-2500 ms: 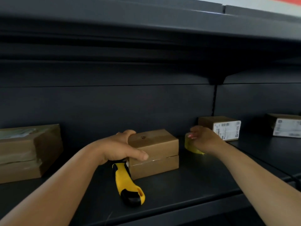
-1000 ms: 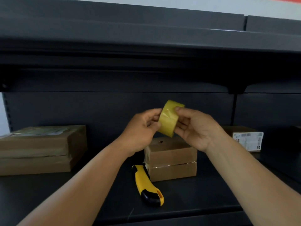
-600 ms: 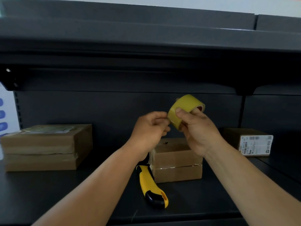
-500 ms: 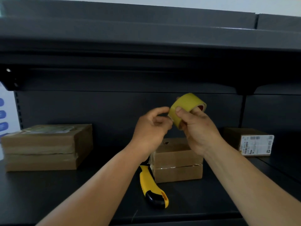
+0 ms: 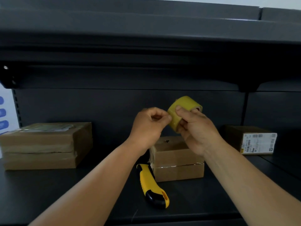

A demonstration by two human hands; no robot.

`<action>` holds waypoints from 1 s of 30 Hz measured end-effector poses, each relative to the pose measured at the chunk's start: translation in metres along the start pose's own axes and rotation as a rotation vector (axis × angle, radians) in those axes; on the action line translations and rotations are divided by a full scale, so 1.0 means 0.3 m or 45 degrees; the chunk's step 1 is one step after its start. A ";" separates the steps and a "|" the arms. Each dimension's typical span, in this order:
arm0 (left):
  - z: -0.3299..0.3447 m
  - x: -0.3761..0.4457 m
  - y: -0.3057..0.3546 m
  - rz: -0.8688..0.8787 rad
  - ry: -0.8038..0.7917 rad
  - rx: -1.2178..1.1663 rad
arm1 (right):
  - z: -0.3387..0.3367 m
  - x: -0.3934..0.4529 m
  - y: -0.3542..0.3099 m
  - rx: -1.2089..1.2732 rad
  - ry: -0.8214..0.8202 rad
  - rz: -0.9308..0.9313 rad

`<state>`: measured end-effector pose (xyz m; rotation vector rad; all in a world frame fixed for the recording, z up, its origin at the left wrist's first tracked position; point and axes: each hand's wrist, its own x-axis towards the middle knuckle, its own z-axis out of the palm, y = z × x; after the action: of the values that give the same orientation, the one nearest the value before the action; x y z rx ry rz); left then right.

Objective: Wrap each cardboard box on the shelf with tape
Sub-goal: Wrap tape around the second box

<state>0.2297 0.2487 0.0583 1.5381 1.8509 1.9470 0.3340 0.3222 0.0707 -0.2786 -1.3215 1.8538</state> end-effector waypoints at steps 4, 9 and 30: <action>-0.016 0.003 -0.012 0.343 0.000 0.188 | 0.000 0.007 -0.007 -0.048 0.055 0.057; -0.020 0.002 -0.018 0.469 -0.052 0.177 | 0.014 0.023 -0.013 -0.209 0.073 0.185; -0.125 0.101 -0.006 -0.175 -0.036 0.016 | 0.031 0.067 0.018 -1.241 -0.189 -0.365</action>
<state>0.1887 0.2409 0.0828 1.3936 1.9064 1.8487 0.3130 0.3297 0.0756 -0.4205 -2.1678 0.8937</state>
